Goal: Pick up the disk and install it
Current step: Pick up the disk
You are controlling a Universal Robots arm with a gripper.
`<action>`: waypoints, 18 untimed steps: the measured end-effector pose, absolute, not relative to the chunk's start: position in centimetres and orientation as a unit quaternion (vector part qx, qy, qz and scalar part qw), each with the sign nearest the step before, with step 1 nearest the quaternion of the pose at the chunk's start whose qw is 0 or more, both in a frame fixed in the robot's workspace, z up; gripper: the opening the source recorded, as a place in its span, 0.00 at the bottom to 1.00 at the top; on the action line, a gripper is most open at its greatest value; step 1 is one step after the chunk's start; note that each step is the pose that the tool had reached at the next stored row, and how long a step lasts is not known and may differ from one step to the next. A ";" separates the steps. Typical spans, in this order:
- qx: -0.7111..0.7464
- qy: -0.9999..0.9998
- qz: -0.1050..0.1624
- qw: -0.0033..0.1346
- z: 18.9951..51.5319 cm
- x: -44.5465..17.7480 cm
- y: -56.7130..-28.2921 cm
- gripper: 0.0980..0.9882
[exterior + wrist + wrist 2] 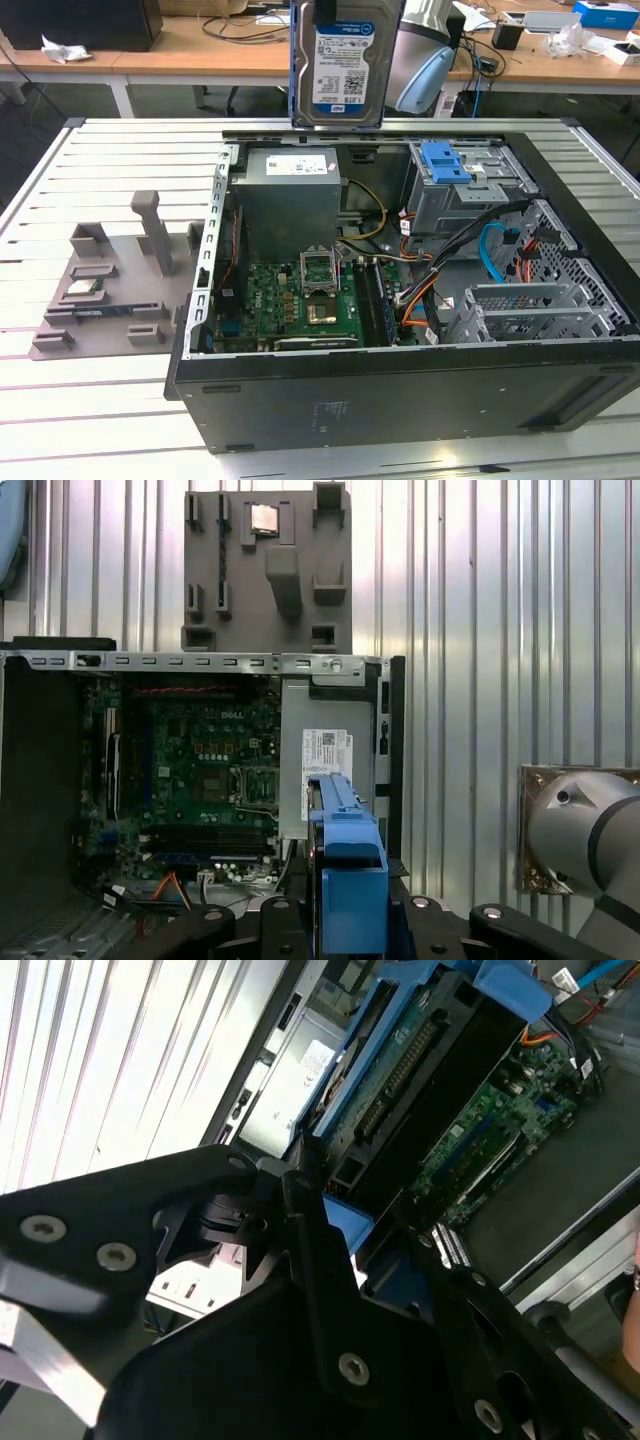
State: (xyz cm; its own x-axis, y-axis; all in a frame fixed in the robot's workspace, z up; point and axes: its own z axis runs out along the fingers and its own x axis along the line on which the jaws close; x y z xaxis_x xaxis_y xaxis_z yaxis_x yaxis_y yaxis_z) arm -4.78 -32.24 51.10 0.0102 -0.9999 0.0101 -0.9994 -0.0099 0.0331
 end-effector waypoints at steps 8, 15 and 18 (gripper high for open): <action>0.711 -0.703 -0.008 0.015 51.1 -4.4 -33.7 0.30; 0.711 -0.703 -0.008 0.016 51.0 -4.0 -35.2 0.30; 0.711 -0.703 -0.009 0.016 51.0 -3.8 -35.7 0.30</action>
